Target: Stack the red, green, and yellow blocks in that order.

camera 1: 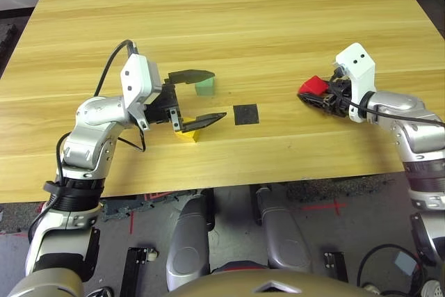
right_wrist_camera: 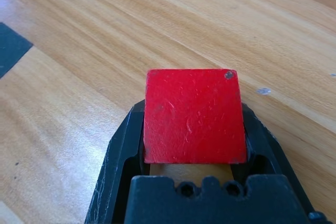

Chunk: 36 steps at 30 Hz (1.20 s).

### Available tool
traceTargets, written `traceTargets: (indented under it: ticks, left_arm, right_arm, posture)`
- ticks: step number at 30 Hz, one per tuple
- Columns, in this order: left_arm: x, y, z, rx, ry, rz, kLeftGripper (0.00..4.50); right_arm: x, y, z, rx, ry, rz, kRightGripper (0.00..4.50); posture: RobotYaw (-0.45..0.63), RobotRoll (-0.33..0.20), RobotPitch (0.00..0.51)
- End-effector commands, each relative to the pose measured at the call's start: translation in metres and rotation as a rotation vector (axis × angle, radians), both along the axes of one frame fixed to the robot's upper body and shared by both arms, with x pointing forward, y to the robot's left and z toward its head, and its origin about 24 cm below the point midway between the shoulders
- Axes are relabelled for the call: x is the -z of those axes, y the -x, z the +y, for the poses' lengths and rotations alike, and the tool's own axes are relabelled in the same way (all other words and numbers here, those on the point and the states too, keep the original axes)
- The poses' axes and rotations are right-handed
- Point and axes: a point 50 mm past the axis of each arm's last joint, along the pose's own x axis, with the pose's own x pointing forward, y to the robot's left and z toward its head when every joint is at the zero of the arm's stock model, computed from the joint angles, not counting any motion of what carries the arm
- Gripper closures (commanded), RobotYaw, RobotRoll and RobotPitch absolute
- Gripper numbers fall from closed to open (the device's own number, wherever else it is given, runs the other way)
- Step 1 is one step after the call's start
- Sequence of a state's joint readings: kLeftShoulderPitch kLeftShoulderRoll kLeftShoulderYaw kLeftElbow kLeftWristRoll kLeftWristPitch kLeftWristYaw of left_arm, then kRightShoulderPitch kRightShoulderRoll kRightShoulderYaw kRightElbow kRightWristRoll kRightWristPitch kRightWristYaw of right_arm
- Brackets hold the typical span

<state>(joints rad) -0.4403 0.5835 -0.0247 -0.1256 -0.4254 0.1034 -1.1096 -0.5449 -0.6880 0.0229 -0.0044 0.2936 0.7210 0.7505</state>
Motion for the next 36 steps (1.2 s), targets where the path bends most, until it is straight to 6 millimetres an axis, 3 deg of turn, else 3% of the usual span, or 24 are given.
traceTargets:
  ticks: [1, 6, 10, 25, 36]
  left_arm:
    - [0.004, -0.003, -0.002, 0.008, -0.024, -0.008, 0.0]
    - [0.006, -0.01, -0.002, 0.008, -0.027, -0.011, 0.0]
    - [0.006, -0.013, -0.005, 0.016, -0.023, -0.018, 0.0]
    - [0.006, -0.01, -0.009, 0.01, 0.0, -0.017, 0.0]
    - [0.006, -0.009, -0.011, 0.0, 0.015, -0.018, 0.0]
  right_arm:
    - [-0.021, 0.004, 0.015, -0.116, -0.021, -0.025, 2.4]
    - [-0.043, 0.009, 0.036, -0.323, -0.004, -0.019, 2.4]
    - [-0.046, 0.013, 0.044, -0.46, 0.02, 0.03, 2.4]
    - [-0.035, 0.008, 0.077, -0.802, 0.191, 0.06, 2.4]
    - [-0.02, -0.003, 0.099, -0.845, 0.211, 0.042, 2.4]
  posture:
    - [0.26, -0.048, 0.283]
    - [0.25, -0.053, 0.276]
    - [0.26, -0.056, 0.276]
    - [0.29, -0.053, 0.275]
    - [0.31, -0.048, 0.276]
